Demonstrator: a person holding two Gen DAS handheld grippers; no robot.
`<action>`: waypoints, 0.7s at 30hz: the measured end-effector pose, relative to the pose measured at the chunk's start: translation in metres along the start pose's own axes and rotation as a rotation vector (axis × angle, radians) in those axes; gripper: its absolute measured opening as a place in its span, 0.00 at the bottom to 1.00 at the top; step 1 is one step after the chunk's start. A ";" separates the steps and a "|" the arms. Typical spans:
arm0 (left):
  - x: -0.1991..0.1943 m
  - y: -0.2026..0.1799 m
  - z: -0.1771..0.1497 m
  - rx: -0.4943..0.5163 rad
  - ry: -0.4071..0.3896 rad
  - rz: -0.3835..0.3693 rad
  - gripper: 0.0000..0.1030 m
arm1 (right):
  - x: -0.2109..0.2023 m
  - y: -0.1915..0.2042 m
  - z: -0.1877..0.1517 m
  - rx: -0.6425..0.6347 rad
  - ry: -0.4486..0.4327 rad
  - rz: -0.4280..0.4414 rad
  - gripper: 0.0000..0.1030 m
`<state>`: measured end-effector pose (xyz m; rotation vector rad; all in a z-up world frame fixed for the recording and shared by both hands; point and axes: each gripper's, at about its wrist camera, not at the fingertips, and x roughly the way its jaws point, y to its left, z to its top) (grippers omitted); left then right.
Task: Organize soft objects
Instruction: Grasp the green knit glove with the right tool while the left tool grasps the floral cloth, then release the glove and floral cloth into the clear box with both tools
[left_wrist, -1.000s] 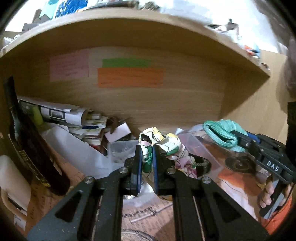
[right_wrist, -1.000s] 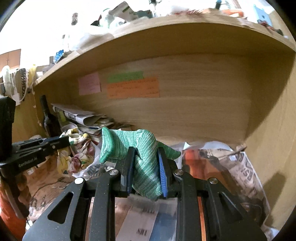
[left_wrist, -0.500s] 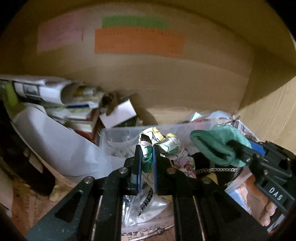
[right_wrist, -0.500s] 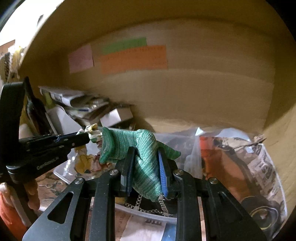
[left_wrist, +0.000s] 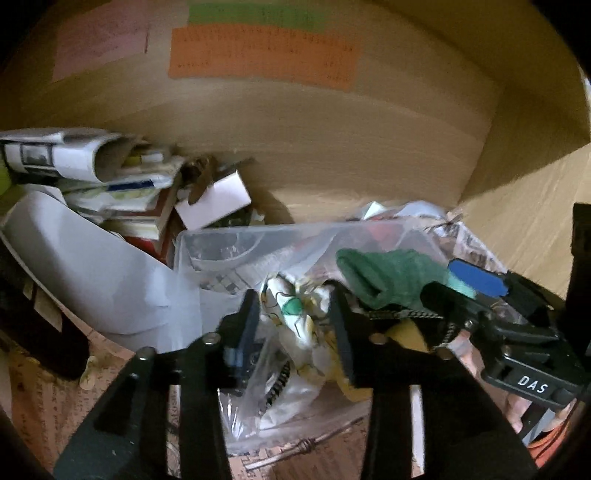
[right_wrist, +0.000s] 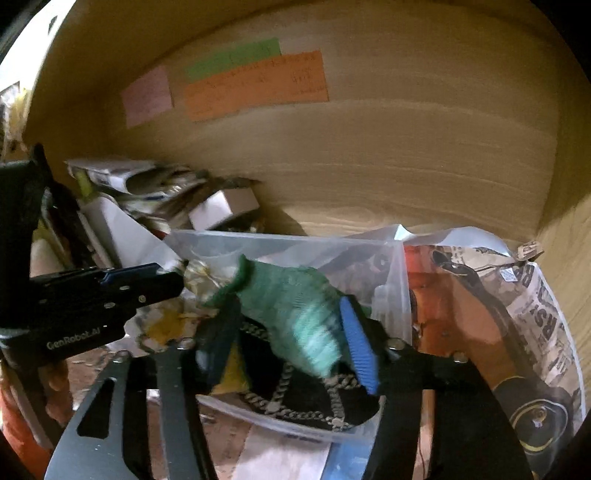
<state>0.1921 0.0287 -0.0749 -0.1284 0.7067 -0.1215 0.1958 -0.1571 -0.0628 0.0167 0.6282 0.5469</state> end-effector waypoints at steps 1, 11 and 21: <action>-0.008 -0.001 0.001 0.000 -0.019 -0.003 0.49 | -0.004 0.001 0.001 -0.002 -0.011 0.002 0.57; -0.096 -0.018 0.001 0.048 -0.220 -0.019 0.59 | -0.083 0.022 0.011 -0.063 -0.202 0.016 0.66; -0.166 -0.041 -0.017 0.109 -0.406 0.028 0.77 | -0.145 0.036 0.006 -0.075 -0.362 0.026 0.82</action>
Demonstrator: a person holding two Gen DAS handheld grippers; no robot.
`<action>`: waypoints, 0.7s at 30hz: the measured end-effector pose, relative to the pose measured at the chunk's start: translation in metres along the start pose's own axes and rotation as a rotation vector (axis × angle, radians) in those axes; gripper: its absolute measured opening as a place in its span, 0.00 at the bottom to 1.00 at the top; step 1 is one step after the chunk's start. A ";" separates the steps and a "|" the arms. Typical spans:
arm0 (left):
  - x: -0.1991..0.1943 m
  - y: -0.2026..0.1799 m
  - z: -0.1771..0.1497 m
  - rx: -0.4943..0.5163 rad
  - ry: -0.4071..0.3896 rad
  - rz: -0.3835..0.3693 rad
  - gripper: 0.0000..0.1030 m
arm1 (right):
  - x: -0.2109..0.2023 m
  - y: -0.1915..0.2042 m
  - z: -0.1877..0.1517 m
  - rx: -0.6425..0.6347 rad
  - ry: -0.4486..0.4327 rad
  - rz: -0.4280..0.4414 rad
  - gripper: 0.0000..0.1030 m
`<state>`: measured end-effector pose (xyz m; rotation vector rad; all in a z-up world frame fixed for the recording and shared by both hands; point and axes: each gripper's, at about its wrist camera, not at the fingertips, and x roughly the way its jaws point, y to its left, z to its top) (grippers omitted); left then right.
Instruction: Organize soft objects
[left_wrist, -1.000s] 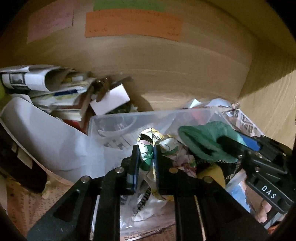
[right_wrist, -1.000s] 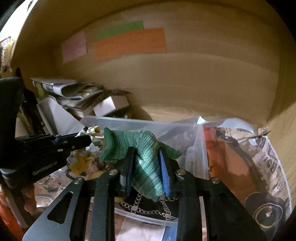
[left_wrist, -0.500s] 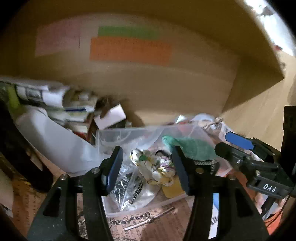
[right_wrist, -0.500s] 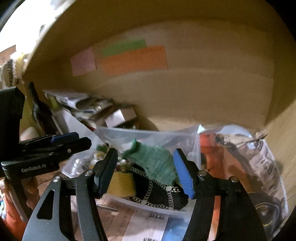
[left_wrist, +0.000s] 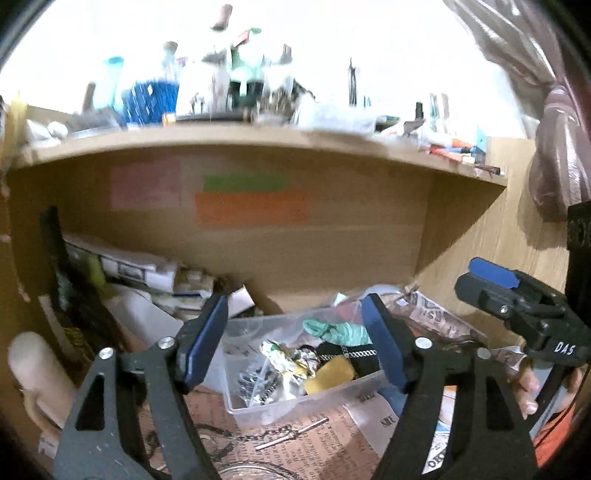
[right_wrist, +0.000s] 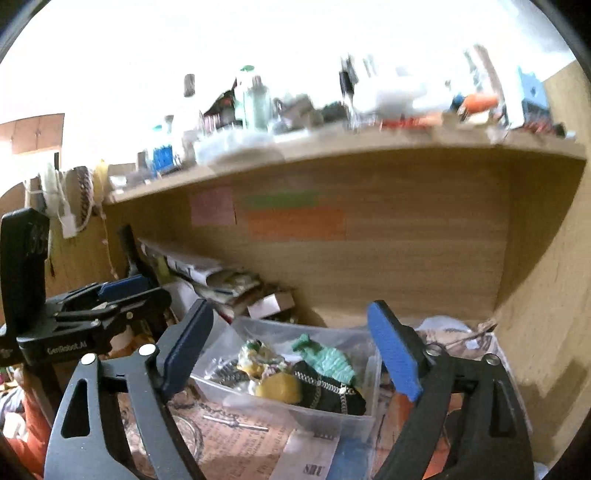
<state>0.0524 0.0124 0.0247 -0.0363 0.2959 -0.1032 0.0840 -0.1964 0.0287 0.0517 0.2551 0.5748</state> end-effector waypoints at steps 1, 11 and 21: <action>-0.005 -0.002 0.000 0.005 -0.013 0.013 0.83 | -0.003 0.001 0.000 0.000 -0.004 0.003 0.83; -0.033 -0.006 -0.004 0.004 -0.062 0.045 0.98 | -0.023 0.010 -0.006 0.001 -0.035 -0.016 1.00; -0.036 -0.014 -0.007 0.019 -0.068 0.046 0.99 | -0.024 0.012 -0.007 -0.004 -0.034 -0.029 1.00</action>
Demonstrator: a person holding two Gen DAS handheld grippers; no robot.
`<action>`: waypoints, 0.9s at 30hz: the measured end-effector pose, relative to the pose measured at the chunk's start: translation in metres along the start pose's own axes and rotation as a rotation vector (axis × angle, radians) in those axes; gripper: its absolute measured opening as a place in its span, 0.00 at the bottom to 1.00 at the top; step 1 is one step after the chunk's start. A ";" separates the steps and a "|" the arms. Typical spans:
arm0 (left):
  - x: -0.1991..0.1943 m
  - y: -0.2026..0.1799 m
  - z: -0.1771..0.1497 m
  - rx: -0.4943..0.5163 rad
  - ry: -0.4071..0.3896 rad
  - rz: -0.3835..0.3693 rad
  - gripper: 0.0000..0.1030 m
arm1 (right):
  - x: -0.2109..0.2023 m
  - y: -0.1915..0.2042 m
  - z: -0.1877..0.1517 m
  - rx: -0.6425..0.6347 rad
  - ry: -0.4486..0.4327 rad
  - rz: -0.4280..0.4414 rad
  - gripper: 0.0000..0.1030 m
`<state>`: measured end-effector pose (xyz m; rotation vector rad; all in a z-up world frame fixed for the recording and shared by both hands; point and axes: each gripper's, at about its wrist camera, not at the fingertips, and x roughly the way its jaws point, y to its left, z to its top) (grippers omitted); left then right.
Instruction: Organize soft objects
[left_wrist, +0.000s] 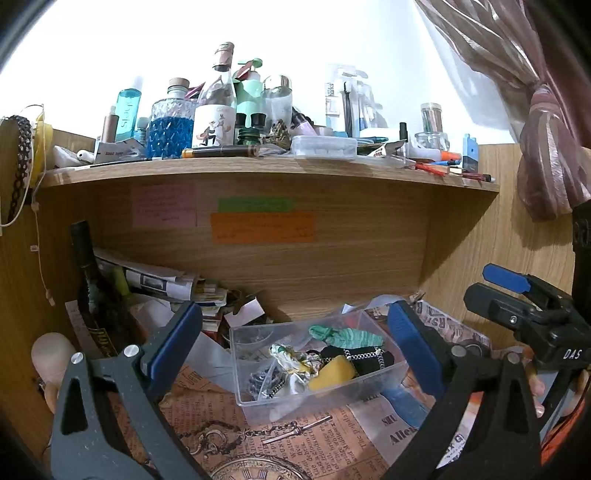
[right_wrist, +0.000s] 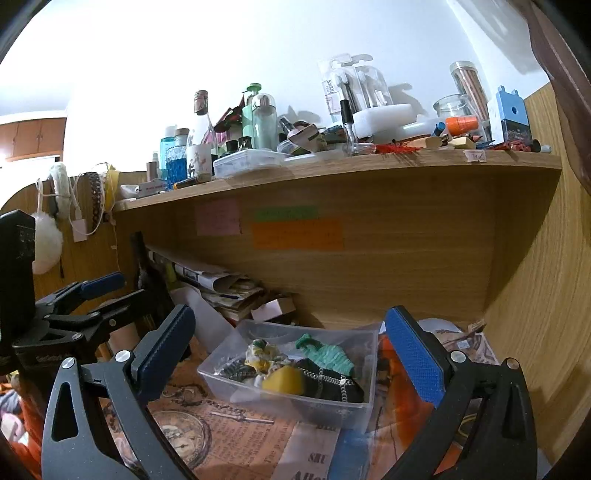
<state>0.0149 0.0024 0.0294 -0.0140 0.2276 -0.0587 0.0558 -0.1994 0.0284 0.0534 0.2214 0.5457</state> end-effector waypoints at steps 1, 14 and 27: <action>0.000 -0.001 0.000 0.001 0.000 -0.002 0.99 | -0.001 0.001 -0.001 0.000 -0.001 -0.002 1.00; 0.002 -0.002 -0.001 0.003 -0.002 -0.008 0.99 | 0.000 0.003 -0.001 0.001 -0.002 -0.003 1.00; 0.004 -0.001 -0.003 -0.005 0.000 -0.005 1.00 | -0.001 0.004 0.000 0.002 -0.002 0.000 1.00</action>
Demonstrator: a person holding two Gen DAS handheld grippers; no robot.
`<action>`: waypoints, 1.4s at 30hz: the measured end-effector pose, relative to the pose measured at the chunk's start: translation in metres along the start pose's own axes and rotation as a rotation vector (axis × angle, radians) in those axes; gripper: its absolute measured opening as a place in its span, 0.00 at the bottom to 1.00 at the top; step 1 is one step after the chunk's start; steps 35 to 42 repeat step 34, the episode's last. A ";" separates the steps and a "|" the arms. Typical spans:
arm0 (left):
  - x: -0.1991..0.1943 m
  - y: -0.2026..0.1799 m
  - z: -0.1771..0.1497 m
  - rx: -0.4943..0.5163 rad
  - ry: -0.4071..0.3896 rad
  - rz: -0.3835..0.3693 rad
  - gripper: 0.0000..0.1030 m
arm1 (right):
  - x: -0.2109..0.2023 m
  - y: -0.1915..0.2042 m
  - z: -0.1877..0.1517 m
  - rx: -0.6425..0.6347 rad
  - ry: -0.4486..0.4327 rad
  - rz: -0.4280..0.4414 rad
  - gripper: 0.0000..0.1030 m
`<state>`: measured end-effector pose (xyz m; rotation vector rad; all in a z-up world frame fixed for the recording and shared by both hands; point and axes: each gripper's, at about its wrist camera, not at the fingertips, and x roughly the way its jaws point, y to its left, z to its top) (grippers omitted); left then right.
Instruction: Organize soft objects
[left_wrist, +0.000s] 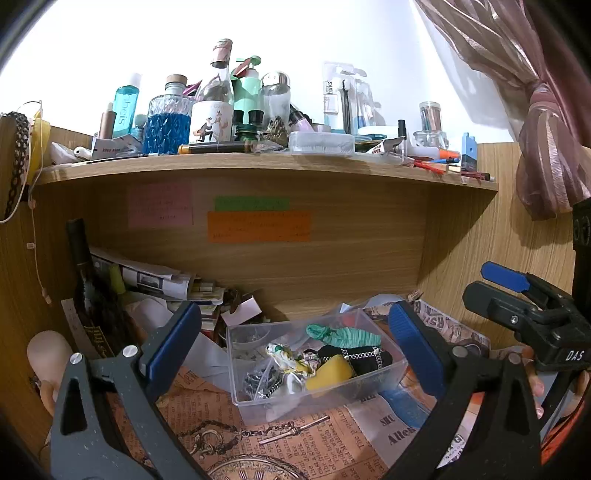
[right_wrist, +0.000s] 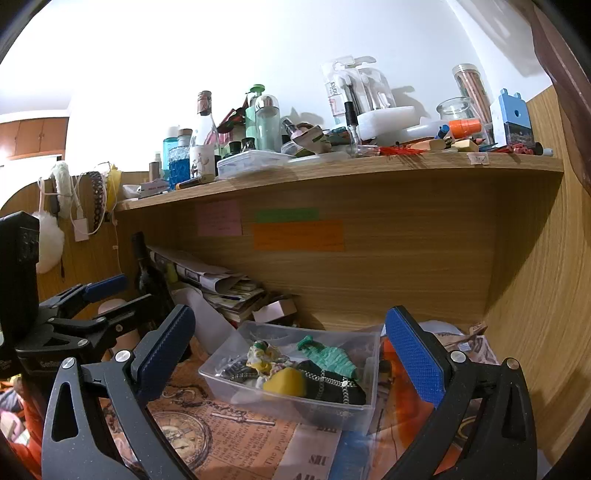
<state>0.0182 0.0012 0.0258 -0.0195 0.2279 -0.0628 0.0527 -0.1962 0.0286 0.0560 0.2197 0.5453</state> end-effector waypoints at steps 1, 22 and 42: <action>0.000 0.000 0.000 0.000 0.000 0.000 1.00 | 0.000 0.000 0.000 0.000 0.000 0.002 1.00; 0.001 -0.002 -0.001 -0.002 0.006 -0.004 1.00 | 0.001 0.003 0.000 -0.006 0.001 0.002 1.00; 0.002 -0.002 -0.001 -0.006 0.012 -0.009 1.00 | 0.005 0.000 -0.003 -0.015 0.009 0.002 1.00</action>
